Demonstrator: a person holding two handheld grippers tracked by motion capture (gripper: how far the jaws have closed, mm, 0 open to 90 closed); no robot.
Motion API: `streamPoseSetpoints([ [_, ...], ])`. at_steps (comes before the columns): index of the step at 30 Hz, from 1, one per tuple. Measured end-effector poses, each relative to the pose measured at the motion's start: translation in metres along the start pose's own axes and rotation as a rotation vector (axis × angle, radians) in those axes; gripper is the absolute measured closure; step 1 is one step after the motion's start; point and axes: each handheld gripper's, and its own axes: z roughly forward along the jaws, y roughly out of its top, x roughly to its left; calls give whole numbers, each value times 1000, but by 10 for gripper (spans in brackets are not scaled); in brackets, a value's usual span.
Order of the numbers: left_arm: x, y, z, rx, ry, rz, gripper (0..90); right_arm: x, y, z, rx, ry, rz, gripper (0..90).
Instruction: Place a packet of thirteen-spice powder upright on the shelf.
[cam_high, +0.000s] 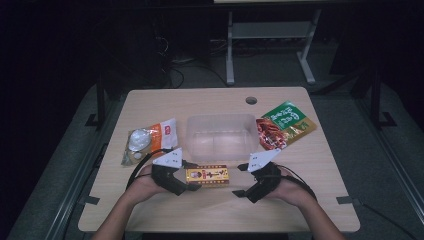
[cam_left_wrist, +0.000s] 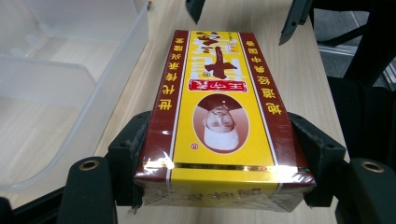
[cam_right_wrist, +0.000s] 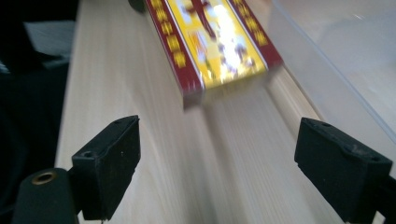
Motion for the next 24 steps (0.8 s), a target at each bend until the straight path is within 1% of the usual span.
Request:
streamPoseSetpoints([
  [1, 0, 0, -1, 3, 4, -4, 314, 1, -2, -2, 11, -34, -1, 146],
  [2, 1, 0, -1, 3, 3, -9, 315, 3, -5, -5, 10, -44, 17, 147],
  [3, 1, 0, -1, 3, 3, -9, 315, 3, -5, -5, 10, -44, 17, 147],
  [4, 2, -1, -1, -3, 5, -17, 315, 7, -12, -8, 10, -55, 53, 149],
  [5, 2, -1, -1, -3, 5, -17, 315, 8, -15, -9, 20, -67, 57, 148],
  [6, 3, -1, -2, -11, 4, -25, 315, 10, -18, -10, 20, -76, 64, 149],
  [7, 3, -1, -2, -11, 4, -25, 315, 13, -20, -11, 18, -85, 93, 148],
  [8, 3, -1, -3, -15, 4, -33, 315, 13, -20, -11, 18, -85, 93, 148],
  [9, 5, 0, -4, -14, 10, -36, 315, 15, -26, -14, 19, -100, 108, 147],
  [10, 6, 1, -5, -11, 16, -40, 315, 16, -28, -14, 19, -113, 112, 147],
  [11, 8, 2, -7, -10, 20, -40, 315, 18, -31, -15, 21, -129, 128, 144],
  [13, 10, 4, -8, -16, 23, -44, 314, 19, -33, -16, 20, -137, 134, 143],
  [14, 13, 7, -11, -23, 28, -52, 315, 21, -39, -19, 17, -161, 152, 142],
  [15, 13, 7, -11, -23, 28, -52, 315, 21, -39, -19, 17, -161, 152, 142],
  [16, 15, 9, -13, -32, 32, -58, 315, 22, -41, -19, 17, -163, 158, 141],
  [17, 18, 10, -14, -33, 35, -57, 314, 23, -44, -21, 20, -166, 174, 141],
  [19, 24, 16, -15, -30, 38, -58, 314, 26, -49, -23, 24, -177, 184, 141],
  [21, 29, 21, -16, -18, 39, -56, 314, 27, -51, -23, 30, -181, 183, 139],
  [24, 37, 28, -17, -23, 43, -64, 314, 25, -50, -24, 18, -183, 189, 139],
])
